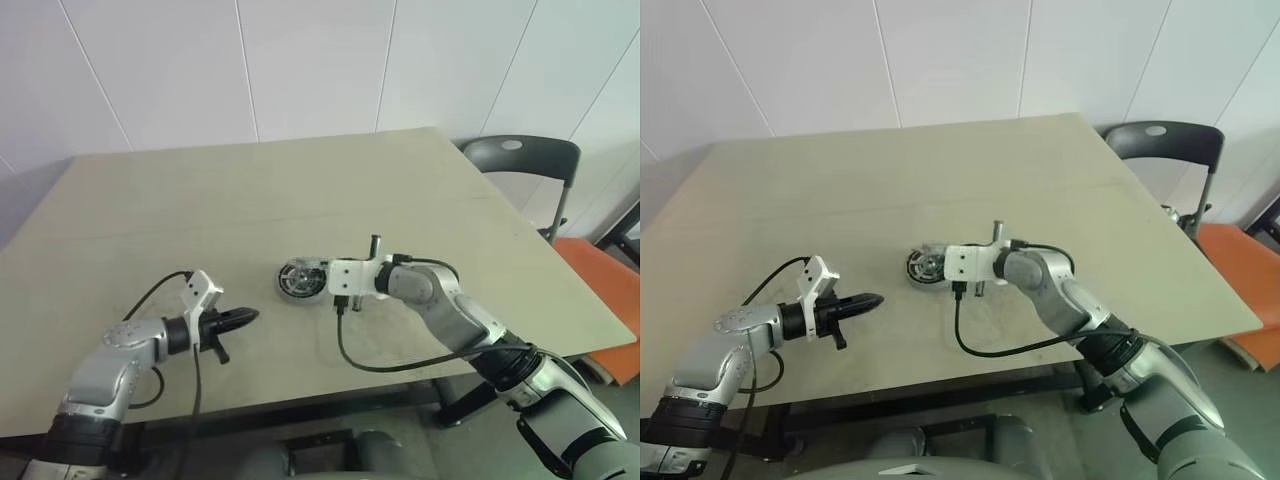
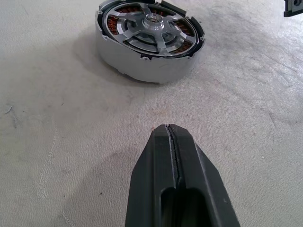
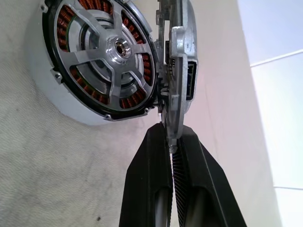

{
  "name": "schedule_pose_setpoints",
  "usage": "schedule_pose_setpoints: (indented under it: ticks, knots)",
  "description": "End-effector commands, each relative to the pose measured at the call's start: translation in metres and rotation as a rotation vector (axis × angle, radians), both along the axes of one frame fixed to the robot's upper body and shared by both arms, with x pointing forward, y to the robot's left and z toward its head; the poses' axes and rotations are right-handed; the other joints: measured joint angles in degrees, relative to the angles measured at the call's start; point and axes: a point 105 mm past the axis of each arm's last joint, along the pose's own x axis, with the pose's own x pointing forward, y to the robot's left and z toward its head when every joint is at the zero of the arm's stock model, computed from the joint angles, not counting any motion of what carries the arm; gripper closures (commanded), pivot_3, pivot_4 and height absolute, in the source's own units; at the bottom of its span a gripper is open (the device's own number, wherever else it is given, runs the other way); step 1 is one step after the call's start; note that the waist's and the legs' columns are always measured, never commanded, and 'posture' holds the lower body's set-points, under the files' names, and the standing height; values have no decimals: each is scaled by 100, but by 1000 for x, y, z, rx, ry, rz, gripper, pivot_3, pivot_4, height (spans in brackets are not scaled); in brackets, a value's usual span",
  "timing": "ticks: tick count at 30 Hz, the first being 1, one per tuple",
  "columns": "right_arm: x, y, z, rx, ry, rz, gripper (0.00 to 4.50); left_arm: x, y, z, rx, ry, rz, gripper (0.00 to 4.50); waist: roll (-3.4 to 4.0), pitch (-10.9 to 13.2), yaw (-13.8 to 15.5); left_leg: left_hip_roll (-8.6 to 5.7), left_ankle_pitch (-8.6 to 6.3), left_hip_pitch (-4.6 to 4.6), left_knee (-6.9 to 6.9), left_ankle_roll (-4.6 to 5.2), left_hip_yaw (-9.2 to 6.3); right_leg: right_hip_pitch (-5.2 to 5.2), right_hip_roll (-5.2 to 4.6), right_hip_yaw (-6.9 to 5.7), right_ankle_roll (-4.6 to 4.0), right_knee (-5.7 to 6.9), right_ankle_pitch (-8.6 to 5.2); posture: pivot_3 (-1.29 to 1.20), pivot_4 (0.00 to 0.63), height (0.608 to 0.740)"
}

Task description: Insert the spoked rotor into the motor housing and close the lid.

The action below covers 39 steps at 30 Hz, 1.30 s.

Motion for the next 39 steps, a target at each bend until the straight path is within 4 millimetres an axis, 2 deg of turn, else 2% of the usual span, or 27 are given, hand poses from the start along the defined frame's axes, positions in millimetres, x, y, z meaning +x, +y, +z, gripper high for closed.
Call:
schedule_pose_setpoints:
  ticks: [1, 3, 5, 8, 13, 16, 18, 20, 25, 28, 31, 39]
  knots:
    - [-5, 7, 15, 176, 94, -32, 3938, 4, -2, 8, 2, -43, -14, 4500, -3, -2, 2, 0, 0, 0, 0, 0, 0, 1, 0, 0, 0, 0, 0, 0, 0, 740]
    - [-7, 7, 15, 288, 216, -86, 3464, 4, -3, 7, 2, -43, -13, 4500, -2, -2, 1, 0, 0, 2, 0, 0, -3, 3, 0, 0, 1, 1, 2, 0, 0, 740]
    - [-9, 8, 13, 385, 370, -147, 2799, 4, -3, 6, 4, -42, -13, 4500, -2, -2, -1, 1, 0, 5, 2, 0, -2, 4, 0, 3, 1, 8, 3, 0, 0, 740]
    - [-26, 6, -1, 332, 566, -126, 1764, 5, -3, 5, 10, -43, -13, 4500, -2, -2, 19, 1, 0, 12, 8, 0, -3, 11, -1, 1, -2, 12, 2, 0, 0, 740]
    - [-29, -6, -5, 330, 679, -146, 1764, 7, -4, 5, 14, -47, -14, 4500, -2, -2, 8, 0, 0, 13, 10, 0, -6, 17, -3, -6, -2, 8, 0, 0, 0, 740]
    - [-35, -6, -3, 344, 740, -106, 1764, 7, -4, 4, 17, -47, -14, 4500, -2, -2, 0, 1, 0, 13, 9, 0, -6, 15, 0, -6, -1, 8, 0, 0, 0, 740]
    - [-17, -1, 17, 517, 704, -121, 1764, 7, -5, 3, 18, -46, -16, 4500, -2, -1, -17, 1, 0, 13, 8, 0, -6, 15, 0, -6, 0, 9, 1, 0, 0, 740]
    - [-5, 2, 30, 618, 627, -104, 1764, 9, -6, 4, 17, -59, -17, 4500, -1, -1, -25, 4, 0, 15, 9, 0, -4, 14, 2, -4, 0, 12, 3, 0, 0, 740]
    - [3, 17, 39, 674, 467, -28, 1764, 11, -12, 20, -55, -114, -34, 4500, -2, -2, 0, 4, 0, 12, 8, 0, -9, 14, 4, -8, 13, 9, 12, 0, 0, 740]
    - [-2, 23, 24, 577, 543, 12, 1764, 12, -8, 23, -47, -123, -35, 4500, -2, -2, -4, 1, 0, 9, 8, -1, -3, 11, 0, -3, -2, 8, 23, 0, 0, 740]
    - [6, 29, 16, 521, 529, 0, 1764, 13, -7, 23, -44, -129, -30, 4500, -1, -2, -11, 0, 0, 11, 8, -1, -1, 12, -1, -1, -9, 9, 25, 0, 0, 740]
    - [14, 57, -3, 482, 577, -49, 1764, 10, -10, 24, -55, -133, -17, 4500, 0, -2, -27, 10, 1, 11, 4, -1, -5, 3, 12, 0, -14, 16, 29, 0, 0, 740]
